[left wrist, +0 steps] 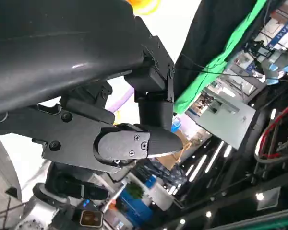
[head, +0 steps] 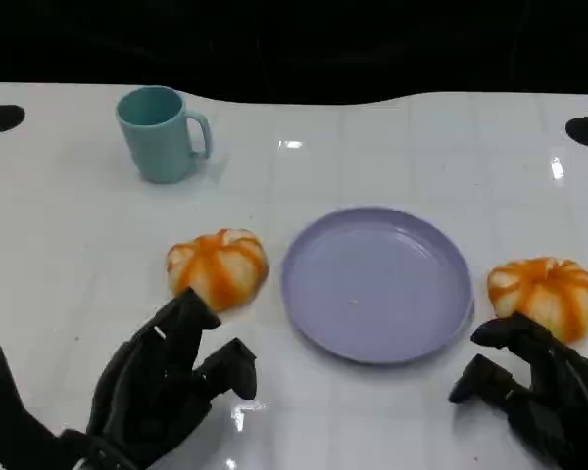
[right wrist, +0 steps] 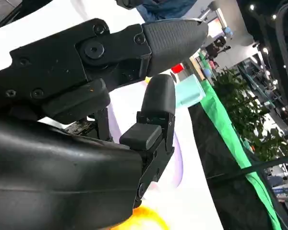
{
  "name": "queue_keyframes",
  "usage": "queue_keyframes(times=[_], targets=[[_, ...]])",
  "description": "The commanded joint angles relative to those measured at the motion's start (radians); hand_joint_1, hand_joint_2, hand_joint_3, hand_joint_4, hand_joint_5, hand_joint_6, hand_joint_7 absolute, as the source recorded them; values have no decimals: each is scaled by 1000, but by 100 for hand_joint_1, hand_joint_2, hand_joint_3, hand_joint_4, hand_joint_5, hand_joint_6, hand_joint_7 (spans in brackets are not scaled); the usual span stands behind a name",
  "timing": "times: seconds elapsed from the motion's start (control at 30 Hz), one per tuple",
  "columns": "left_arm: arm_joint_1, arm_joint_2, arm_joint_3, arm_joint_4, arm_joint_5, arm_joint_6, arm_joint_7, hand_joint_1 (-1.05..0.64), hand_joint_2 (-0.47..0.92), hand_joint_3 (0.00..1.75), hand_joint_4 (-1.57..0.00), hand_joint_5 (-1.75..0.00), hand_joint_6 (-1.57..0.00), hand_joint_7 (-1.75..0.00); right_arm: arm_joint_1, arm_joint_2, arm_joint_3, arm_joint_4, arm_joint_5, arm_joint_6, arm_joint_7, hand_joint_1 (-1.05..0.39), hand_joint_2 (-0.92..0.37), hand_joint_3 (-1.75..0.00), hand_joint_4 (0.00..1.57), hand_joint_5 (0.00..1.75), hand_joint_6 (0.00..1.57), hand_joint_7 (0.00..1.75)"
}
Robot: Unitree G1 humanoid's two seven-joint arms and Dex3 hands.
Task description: Grasp the bread from the table and place it into the plate.
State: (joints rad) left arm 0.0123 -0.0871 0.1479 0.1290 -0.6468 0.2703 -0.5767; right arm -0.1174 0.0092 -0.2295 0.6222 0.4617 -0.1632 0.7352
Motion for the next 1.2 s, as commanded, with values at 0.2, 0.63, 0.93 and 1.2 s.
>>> queue_keyframes(times=[0.2, 0.63, 0.93, 1.2], targets=[[-19, 30, -65, -58, 271, -265, 93, -57, 92, 24, -56, -117, -59, -48, 14, -13, 5, -14, -18, -7, -14, -52, -92, -20, 69, 146, 66, 108], [-113, 231, -192, -62, 909, -552, 392, -53, 92, 7, -16, -55, -39, -2, 3, -9, 6, -2, -40, -33, -37, -53, -92, -23, 69, 151, 62, 117], [-169, 357, -272, -115, 1282, -515, 566, -55, 88, 0, -15, -30, -34, 0, 3, -5, 2, -17, -27, 11, -49, -57, -92, -18, 68, 153, 64, 117], [-240, 449, -381, -178, 1510, -354, 428, -46, 83, 0, 0, -7, -16, -1, 19, 0, 1, -63, -18, 55, -63, -54, -92, -16, 65, 155, 65, 118]])
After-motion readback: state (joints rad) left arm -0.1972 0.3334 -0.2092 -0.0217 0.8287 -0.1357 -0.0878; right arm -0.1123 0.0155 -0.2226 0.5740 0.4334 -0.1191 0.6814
